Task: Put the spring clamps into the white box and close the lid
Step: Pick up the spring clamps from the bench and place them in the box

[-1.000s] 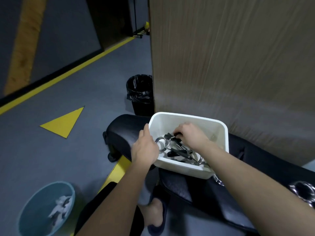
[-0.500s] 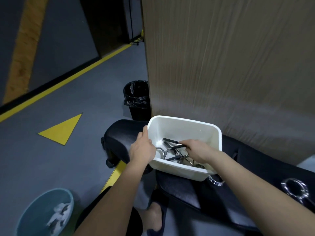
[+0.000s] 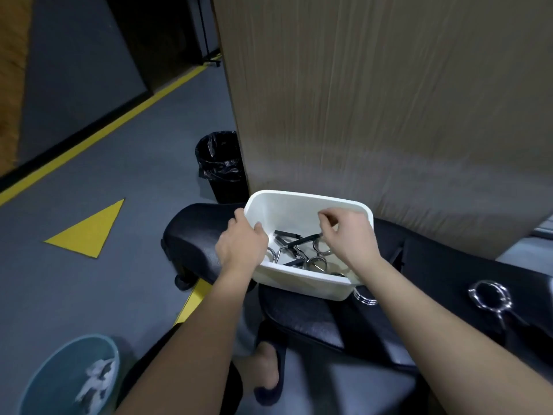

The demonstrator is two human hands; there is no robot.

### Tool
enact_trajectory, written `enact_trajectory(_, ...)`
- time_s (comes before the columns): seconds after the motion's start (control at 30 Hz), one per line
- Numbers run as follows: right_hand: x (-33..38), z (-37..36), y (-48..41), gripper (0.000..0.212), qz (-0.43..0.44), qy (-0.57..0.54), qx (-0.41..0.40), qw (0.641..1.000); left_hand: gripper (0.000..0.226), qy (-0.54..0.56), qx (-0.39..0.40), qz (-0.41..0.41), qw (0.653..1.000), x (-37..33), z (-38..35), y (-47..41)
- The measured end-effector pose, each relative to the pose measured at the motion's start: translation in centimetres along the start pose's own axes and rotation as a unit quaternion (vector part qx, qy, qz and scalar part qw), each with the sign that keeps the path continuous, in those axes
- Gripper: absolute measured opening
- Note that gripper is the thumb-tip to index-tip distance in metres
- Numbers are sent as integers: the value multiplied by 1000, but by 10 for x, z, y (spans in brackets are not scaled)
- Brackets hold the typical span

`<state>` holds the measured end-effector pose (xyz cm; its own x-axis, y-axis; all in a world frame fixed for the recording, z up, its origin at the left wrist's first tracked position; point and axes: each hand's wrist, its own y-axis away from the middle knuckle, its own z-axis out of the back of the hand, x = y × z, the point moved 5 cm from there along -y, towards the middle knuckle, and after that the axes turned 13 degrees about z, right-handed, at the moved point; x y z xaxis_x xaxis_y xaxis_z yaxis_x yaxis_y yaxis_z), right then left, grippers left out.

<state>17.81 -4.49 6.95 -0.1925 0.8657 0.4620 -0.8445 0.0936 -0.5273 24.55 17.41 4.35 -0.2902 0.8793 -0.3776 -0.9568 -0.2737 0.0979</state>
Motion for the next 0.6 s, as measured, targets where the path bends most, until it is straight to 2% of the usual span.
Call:
enact_trajectory(0.1,-14,29,11,18,-118,-146,-136,973,44,-9,-8,-8,1000,0,-2,-2)
enact_trajectory(0.17,-24,45,25,19,-152,-169,-162,960,48,-18,-9,-12,1000,-1,-2,-2)
enact_trajectory(0.23,-37,58,42,19,-174,-154,-143,962,51,-23,-9,-15,1000,-1,-2,0)
enact_trajectory(0.33,-78,70,72,25,-229,-77,-72,968,56,-72,-29,-20,997,-4,1,5)
enact_trajectory(0.43,-118,67,103,37,-289,-27,54,955,68,-169,-75,-28,982,-15,6,16)
enact_trajectory(0.53,-126,50,123,56,-230,51,224,946,75,-167,-25,6,986,-29,-7,35)
enact_trajectory(0.6,-126,40,129,67,-180,92,290,935,79,-154,-25,33,987,-33,-16,43)
